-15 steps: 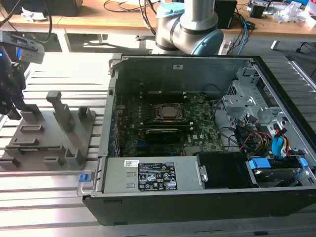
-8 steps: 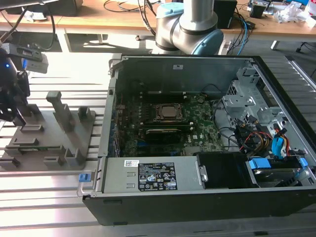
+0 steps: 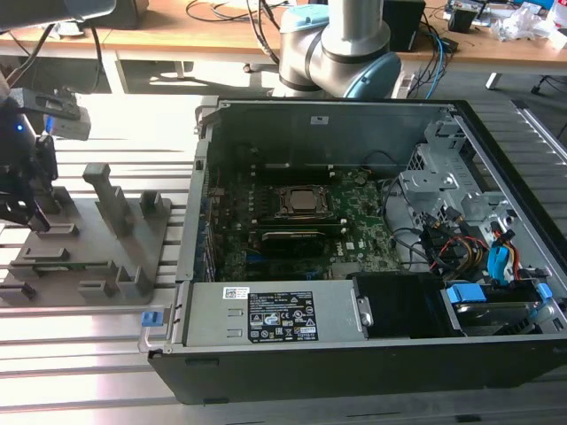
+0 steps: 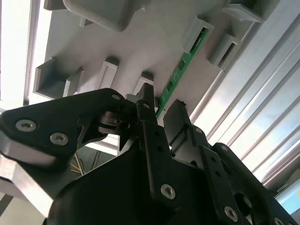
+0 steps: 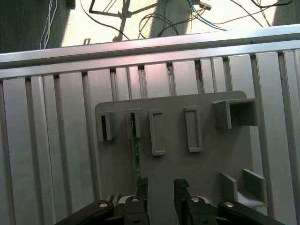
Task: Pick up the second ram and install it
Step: 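Pick up the second ram and move it above second insertion slot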
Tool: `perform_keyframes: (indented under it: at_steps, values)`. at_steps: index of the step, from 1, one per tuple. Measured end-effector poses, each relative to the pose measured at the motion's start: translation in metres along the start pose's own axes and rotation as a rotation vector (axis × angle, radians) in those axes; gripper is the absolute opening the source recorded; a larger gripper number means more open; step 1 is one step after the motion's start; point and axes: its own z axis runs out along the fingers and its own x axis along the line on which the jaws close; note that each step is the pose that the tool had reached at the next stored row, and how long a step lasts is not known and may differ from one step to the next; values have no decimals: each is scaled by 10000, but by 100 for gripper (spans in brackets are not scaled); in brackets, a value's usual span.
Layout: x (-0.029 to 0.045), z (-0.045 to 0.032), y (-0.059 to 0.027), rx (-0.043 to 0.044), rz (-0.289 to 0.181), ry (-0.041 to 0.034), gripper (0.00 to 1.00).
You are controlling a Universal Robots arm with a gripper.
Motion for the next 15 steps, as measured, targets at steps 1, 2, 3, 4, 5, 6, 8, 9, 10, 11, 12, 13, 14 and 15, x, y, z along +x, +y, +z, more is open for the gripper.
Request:
perform_keyframes:
  at_steps: [1, 2, 3, 4, 5, 6, 8, 9, 10, 11, 12, 13, 14, 15]
  values:
    - [0, 17, 0, -1, 0, 0, 36]
    - [0, 32, -1, -1, 0, 0, 36]
    - [0, 53, -1, 0, 0, 0, 36]
    - [0, 63, -2, 0, 0, 0, 36]
    - [-1, 71, -2, -1, 0, 1, 36]
    - [-1, 80, -2, -1, 0, 0, 36]
    - [-1, 97, -3, -1, 0, 1, 36]
    - [-1, 106, -3, -1, 0, 0, 36]
    - [-1, 125, -3, -2, 0, 1, 36]
    - [-1, 138, -4, -1, 0, 1, 36]
    - [-1, 149, -4, -1, 0, 0, 36]
    - [-1, 174, -5, -2, 1, 1, 36]
    - [-1, 191, -6, -1, 0, 0, 36]
    - [-1, 212, -6, -1, 0, 1, 36]
